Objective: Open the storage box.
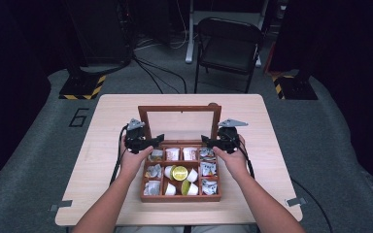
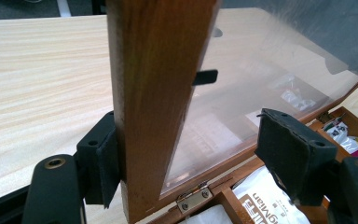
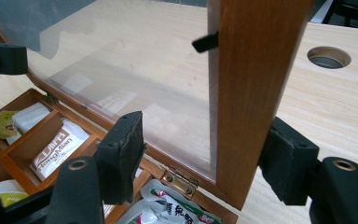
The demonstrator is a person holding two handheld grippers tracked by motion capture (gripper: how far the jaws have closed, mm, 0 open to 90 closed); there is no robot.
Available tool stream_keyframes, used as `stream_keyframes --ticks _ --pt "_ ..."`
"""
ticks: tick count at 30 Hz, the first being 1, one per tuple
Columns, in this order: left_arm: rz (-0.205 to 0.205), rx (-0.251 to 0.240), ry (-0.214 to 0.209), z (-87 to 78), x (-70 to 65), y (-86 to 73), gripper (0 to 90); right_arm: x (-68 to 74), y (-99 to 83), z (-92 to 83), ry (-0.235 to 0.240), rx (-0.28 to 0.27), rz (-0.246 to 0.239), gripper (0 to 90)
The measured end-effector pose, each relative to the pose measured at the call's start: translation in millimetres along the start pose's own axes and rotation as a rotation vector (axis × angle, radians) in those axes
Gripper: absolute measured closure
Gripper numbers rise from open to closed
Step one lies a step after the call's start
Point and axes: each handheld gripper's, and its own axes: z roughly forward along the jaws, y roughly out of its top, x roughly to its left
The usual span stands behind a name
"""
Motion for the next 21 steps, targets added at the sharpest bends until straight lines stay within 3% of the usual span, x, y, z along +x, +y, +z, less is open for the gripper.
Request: stream_keyframes --ticks 12,21 --pt "-0.012 0.001 0.016 3.2 -0.6 -0.2 26.3 -0.9 -1.1 3.3 -0.001 -0.019 0.026 35.2" --pt "-0.025 -0.004 0.027 5.7 -0.4 0.4 26.1 1.6 0.4 6.0 -0.034 -0.013 0.022 35.2"
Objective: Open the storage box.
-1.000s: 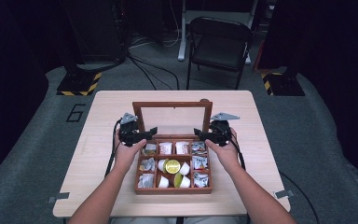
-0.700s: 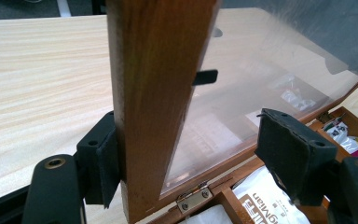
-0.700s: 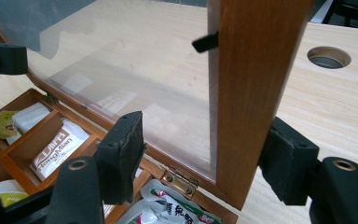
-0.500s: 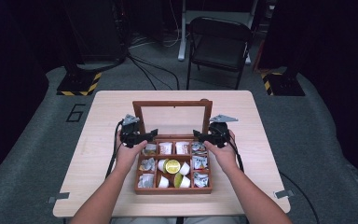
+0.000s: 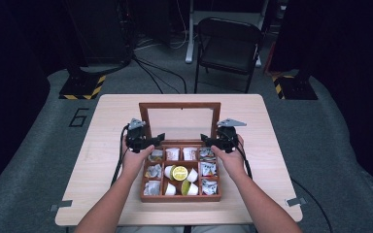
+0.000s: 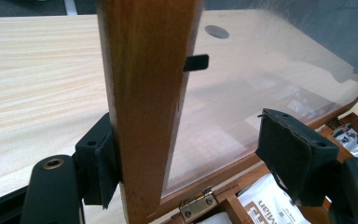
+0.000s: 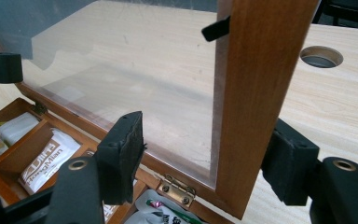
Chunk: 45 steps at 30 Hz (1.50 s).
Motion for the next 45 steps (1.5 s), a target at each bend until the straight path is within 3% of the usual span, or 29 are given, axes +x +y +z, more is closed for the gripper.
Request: stream_keyframes --ticks 13,19,36,40,45 --pt "-0.018 -0.004 0.036 8.2 0.1 0.9 26.2 -1.7 2.9 8.5 -0.028 0.005 0.002 35.5" --pt "-0.019 0.019 0.043 11.8 1.9 4.0 26.1 -2.6 4.8 12.1 -0.037 0.014 0.015 36.1" --pt "-0.035 0.040 0.046 22.4 8.6 5.4 25.8 -6.9 3.8 22.1 -0.055 0.022 0.024 35.8" --pt "-0.046 0.043 0.036 24.2 11.1 5.6 26.2 -8.5 4.3 24.1 -0.043 0.030 0.056 35.9" --pt "-0.051 0.046 0.028 25.7 13.1 5.4 26.2 -11.3 6.7 26.3 -0.033 0.052 0.049 35.6"
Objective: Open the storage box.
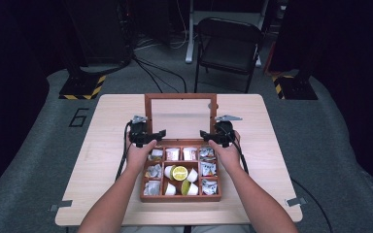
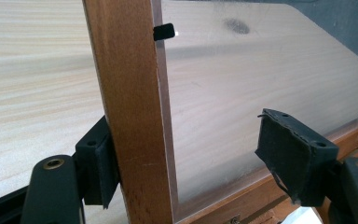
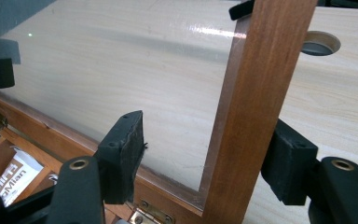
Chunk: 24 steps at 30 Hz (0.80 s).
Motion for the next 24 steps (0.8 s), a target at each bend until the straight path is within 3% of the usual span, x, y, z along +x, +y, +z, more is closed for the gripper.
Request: stream_keyframes --ticks 5,17,24 --pt "-0.019 0.004 -0.008 2.1 1.9 0.0 26.3 -1.5 3.3 2.2 0.005 0.033 0.018 35.4" --pt "-0.055 0.011 -0.020 5.4 5.4 -0.8 26.6 -7.2 2.9 6.2 0.030 0.036 0.028 35.3" --pt "-0.084 0.021 -0.025 7.9 8.3 -2.3 27.0 -10.0 2.3 9.1 0.045 0.042 0.063 35.3"
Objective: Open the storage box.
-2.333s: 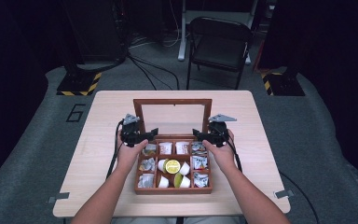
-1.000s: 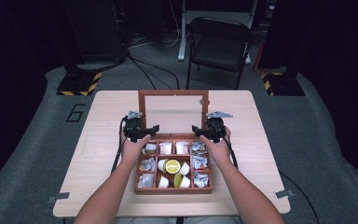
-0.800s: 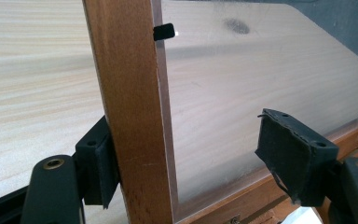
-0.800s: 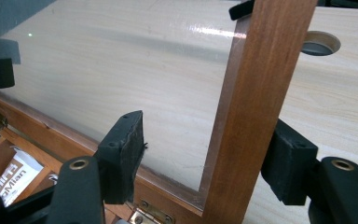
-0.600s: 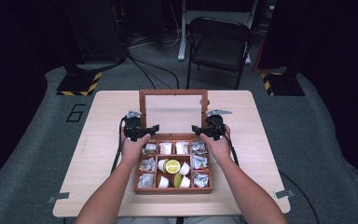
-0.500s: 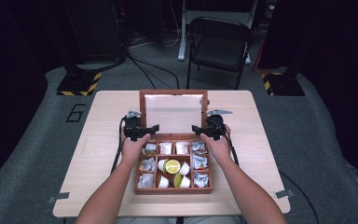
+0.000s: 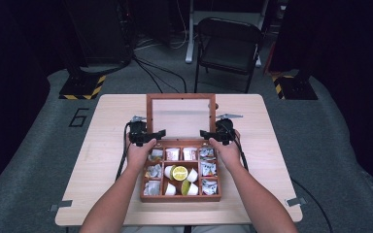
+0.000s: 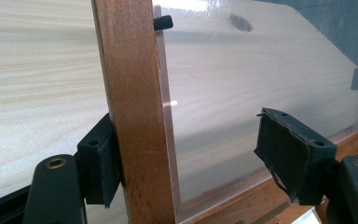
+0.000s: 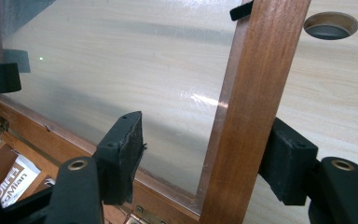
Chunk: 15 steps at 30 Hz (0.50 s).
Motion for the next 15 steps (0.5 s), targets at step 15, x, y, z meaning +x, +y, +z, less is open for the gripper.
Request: stream_keyframes --ticks 15 --pt "-0.012 0.015 0.010 2.8 1.1 -1.1 25.6 -2.1 -0.6 3.2 0.000 0.013 0.028 34.6"
